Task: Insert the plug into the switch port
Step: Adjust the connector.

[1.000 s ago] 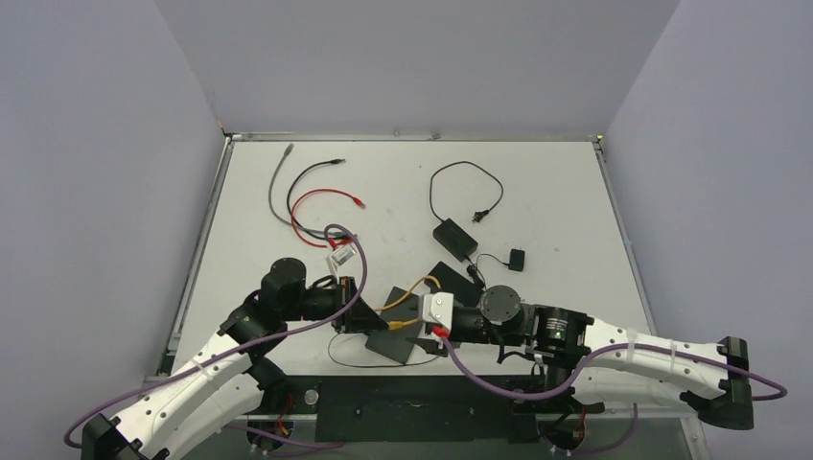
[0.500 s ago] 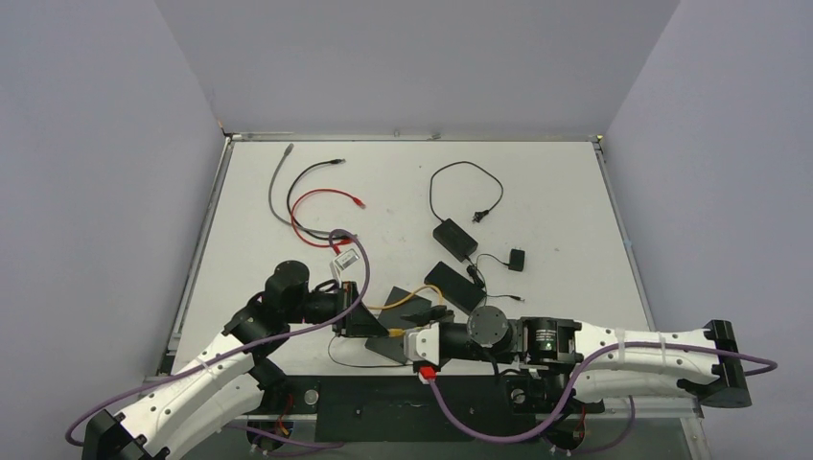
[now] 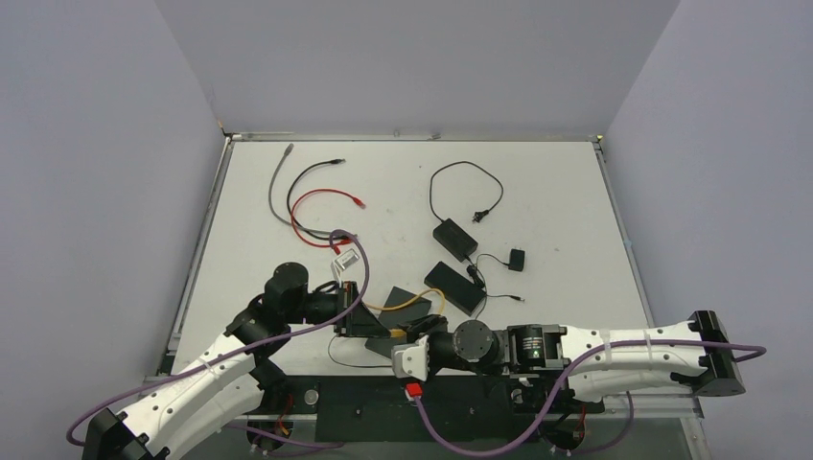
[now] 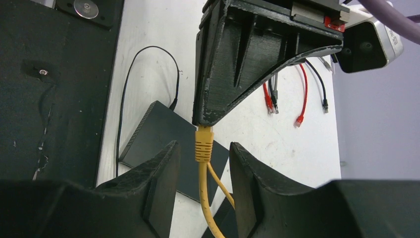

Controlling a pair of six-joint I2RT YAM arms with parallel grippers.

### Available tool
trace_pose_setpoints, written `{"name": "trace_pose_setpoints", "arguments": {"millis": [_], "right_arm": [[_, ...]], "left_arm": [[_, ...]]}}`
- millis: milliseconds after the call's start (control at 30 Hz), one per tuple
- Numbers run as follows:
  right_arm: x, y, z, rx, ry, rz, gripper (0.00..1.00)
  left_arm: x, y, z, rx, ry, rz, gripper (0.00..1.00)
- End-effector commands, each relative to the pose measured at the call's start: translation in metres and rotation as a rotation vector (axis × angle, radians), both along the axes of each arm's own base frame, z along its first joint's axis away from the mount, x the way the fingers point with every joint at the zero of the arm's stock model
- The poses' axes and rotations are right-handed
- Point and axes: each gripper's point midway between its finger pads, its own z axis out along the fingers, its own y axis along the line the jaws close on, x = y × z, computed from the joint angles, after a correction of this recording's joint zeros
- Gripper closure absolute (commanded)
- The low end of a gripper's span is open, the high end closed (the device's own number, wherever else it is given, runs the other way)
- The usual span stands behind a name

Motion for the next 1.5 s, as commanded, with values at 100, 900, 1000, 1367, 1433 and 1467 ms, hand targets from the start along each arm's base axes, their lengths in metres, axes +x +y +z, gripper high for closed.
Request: {"name": "trace_pose_setpoints", "arguments": {"millis": [100, 900, 1000, 1367, 1433, 1467], "right_arm": [[0.003, 0.005, 0.002, 0.005, -0.059, -0.026, 0.63], [0.007, 0.006, -0.005, -0.012, -0.071, -0.050, 0.81], [0.007, 0.007, -0.005, -0.013, -0.071, -0.050, 0.86], [0.011, 0.002, 0.002, 0.011, -0.060, -0.093, 1.00], [0.015, -0.002, 0.003, 0.018, -0.060, -0.123, 1.00], [0.018, -0.004, 0.006, 0.026, -0.063, -0.139, 1.00]], "left_arm": [[-0.002, -0.003, 0.017, -0.076, -0.044, -0.023, 1.00], [-0.006, -0.002, 0.023, -0.105, -0.042, -0.033, 1.00], [-0.006, -0.002, 0.023, -0.108, -0.042, -0.034, 1.00], [-0.001, -0.001, 0.025, -0.116, -0.053, -0.014, 0.86], [0.002, 0.000, 0.029, -0.124, -0.067, 0.001, 0.75], [0.004, 0.001, 0.031, -0.128, -0.073, 0.011, 0.72]]}}
